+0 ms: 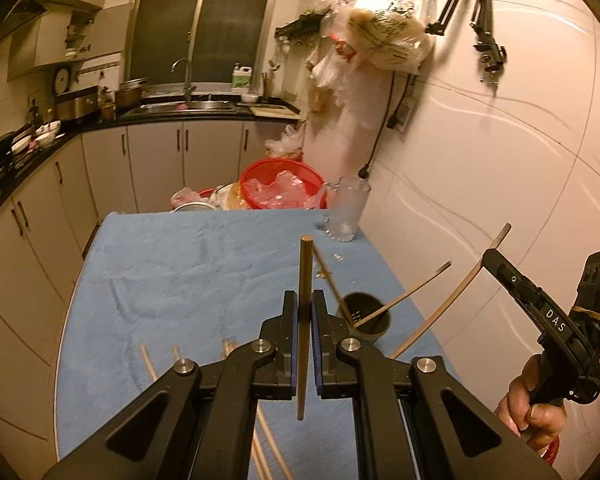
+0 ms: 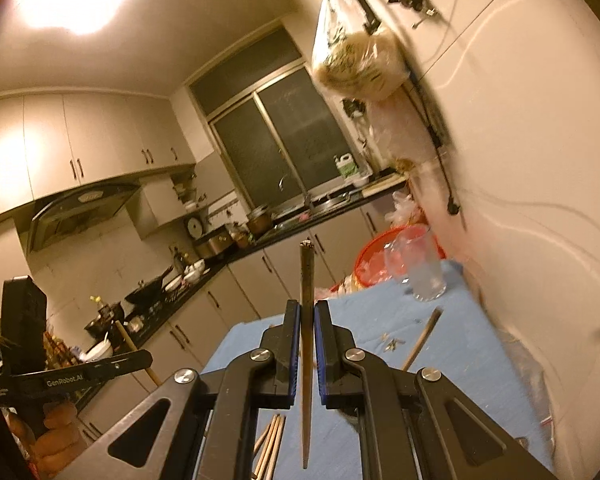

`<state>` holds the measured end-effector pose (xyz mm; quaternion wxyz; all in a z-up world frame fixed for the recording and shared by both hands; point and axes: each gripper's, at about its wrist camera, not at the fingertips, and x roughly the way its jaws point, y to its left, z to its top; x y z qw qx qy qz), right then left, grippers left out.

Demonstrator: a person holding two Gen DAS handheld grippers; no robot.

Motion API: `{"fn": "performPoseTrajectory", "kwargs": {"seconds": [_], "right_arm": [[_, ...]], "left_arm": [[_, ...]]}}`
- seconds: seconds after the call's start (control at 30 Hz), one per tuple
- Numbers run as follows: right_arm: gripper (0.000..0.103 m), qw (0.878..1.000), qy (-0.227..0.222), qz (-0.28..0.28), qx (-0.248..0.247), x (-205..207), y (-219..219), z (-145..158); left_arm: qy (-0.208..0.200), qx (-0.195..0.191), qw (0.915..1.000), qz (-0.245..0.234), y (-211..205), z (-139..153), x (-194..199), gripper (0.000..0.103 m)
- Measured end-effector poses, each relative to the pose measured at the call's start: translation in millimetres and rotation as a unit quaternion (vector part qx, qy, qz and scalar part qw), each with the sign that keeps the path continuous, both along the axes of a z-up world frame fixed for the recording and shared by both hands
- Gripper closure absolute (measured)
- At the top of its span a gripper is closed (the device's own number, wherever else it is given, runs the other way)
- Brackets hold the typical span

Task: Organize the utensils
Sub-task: 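Lift the chopstick and carry it over the black cup, then drop the chopstick into the black cup by opening the left tool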

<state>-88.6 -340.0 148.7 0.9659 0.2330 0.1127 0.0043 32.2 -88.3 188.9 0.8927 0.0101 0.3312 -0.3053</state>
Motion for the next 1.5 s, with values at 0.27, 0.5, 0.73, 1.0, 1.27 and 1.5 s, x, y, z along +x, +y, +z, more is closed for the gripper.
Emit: {"fn": "performPoseTrajectory", "kwargs": {"seconds": [0.27,0.5,0.73,1.0,1.27,1.5], "right_arm": [[0.096,0.999,-0.023,-0.03,-0.004,-4,-19,21],[0.096,0.998,-0.03,-0.059,-0.009,8,-34,29],[0.096,0.997,-0.016,-0.073,-0.02,28,-43,20],[0.096,0.997,0.021,-0.069,-0.028,46,-43,-7],[0.096,0.996,0.065,-0.054,-0.015,60,-40,-42],[0.093,0.994,0.099,-0.043,-0.013,67,-37,-59]], "left_arm": [[-0.015,-0.013,0.9996,-0.018,-33,26,8,0.097],[-0.012,-0.037,0.999,-0.022,-62,34,28,0.096],[0.007,-0.052,0.9985,-0.016,-83,24,52,0.097],[0.042,-0.037,0.9982,-0.019,-97,-12,72,0.096],[0.066,-0.016,0.9976,-0.012,-96,-45,81,0.096],[0.074,-0.004,0.9971,-0.019,-99,-60,81,0.096]]}}
